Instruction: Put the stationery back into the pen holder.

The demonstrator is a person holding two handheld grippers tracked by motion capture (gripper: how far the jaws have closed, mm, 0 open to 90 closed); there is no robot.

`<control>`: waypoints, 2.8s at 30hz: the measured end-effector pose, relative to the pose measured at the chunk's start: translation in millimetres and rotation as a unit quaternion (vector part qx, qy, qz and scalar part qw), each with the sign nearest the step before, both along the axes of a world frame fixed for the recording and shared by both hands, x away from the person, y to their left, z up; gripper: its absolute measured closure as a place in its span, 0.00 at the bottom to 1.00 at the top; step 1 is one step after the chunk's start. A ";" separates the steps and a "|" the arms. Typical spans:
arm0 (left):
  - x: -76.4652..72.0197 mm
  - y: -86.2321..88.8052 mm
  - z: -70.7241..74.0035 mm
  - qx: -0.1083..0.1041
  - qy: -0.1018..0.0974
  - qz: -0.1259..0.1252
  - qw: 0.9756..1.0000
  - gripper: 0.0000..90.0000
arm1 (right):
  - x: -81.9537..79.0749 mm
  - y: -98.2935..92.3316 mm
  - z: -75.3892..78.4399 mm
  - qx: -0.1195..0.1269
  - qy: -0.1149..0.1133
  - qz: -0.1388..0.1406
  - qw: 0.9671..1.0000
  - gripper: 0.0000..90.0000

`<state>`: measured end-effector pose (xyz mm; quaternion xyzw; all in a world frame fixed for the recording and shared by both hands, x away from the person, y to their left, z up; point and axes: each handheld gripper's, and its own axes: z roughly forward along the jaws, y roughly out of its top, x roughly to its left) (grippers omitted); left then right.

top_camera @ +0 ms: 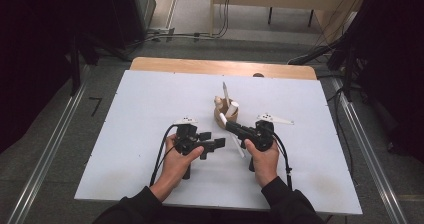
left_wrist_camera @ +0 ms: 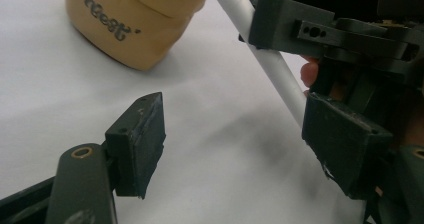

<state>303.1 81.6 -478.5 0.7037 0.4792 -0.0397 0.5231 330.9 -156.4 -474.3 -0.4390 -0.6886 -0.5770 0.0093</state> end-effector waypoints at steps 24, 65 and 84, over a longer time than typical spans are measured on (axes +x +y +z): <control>13.6 -11.8 -11.0 -0.099 0.066 -0.023 0.993 0.50 | -1.0 3.8 -2.1 0.012 0.006 0.013 1.000 0.86; 17.2 -10.6 -7.5 -0.089 0.059 -0.031 0.994 0.89 | -4.6 1.1 4.5 0.009 -0.002 0.028 1.000 0.74; 23.1 14.5 7.2 -0.073 -0.001 0.020 0.997 0.89 | -13.2 -12.9 10.7 -0.041 -0.009 0.036 0.998 0.41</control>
